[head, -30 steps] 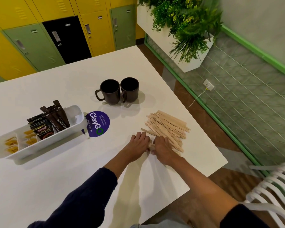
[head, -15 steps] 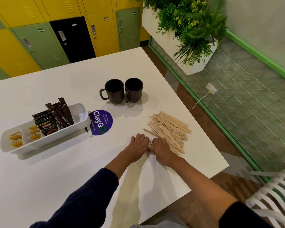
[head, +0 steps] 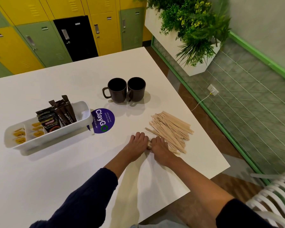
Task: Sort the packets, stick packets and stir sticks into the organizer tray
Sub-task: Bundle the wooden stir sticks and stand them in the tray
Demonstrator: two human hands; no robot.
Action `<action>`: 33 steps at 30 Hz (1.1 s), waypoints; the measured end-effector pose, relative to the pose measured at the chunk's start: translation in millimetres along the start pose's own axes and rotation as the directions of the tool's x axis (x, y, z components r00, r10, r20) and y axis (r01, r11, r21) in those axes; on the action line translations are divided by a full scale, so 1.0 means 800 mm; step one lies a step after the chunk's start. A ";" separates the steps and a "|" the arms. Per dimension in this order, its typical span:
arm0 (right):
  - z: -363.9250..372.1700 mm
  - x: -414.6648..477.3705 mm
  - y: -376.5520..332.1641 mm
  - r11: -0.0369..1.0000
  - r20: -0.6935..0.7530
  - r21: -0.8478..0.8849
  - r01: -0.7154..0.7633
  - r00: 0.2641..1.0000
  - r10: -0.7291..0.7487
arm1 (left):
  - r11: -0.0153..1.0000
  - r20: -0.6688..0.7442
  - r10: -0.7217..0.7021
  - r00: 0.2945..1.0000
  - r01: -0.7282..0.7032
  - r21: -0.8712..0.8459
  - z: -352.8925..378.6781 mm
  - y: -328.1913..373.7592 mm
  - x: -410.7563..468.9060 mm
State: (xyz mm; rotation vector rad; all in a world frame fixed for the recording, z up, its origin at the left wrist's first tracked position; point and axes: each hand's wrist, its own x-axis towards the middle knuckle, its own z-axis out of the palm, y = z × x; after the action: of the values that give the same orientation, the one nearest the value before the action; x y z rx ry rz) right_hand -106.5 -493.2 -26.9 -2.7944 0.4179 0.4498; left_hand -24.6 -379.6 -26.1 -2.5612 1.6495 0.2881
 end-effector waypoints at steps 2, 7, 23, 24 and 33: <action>0.000 -0.001 -0.001 1.000 -0.015 -0.002 0.007 1.000 -0.007 | 1.000 -0.026 0.000 1.000 0.000 0.010 0.005 -0.001 0.001; -0.004 -0.001 -0.004 0.998 -0.061 -0.010 0.067 0.996 -0.067 | 0.999 -0.045 0.043 0.998 -0.041 0.030 0.004 -0.009 -0.002; -0.002 0.010 -0.011 0.994 0.052 0.071 0.086 0.995 -0.089 | 0.995 -0.003 -0.052 0.999 0.051 -0.088 0.007 -0.029 -0.009; -0.001 0.009 -0.013 0.995 0.050 0.060 0.079 0.995 -0.082 | 0.994 -0.010 -0.055 0.998 0.054 -0.094 0.008 -0.029 -0.009; -0.017 0.020 -0.020 0.997 0.090 0.023 0.074 0.993 -0.076 | 0.984 -0.094 -0.100 0.991 0.085 -0.159 0.007 -0.032 -0.009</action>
State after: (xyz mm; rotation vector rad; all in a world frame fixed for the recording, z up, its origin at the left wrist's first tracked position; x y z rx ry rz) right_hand -83.5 -486.8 -16.5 -2.7475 0.2951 0.5499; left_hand -4.8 -361.1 -31.1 -2.8016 1.5924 0.2944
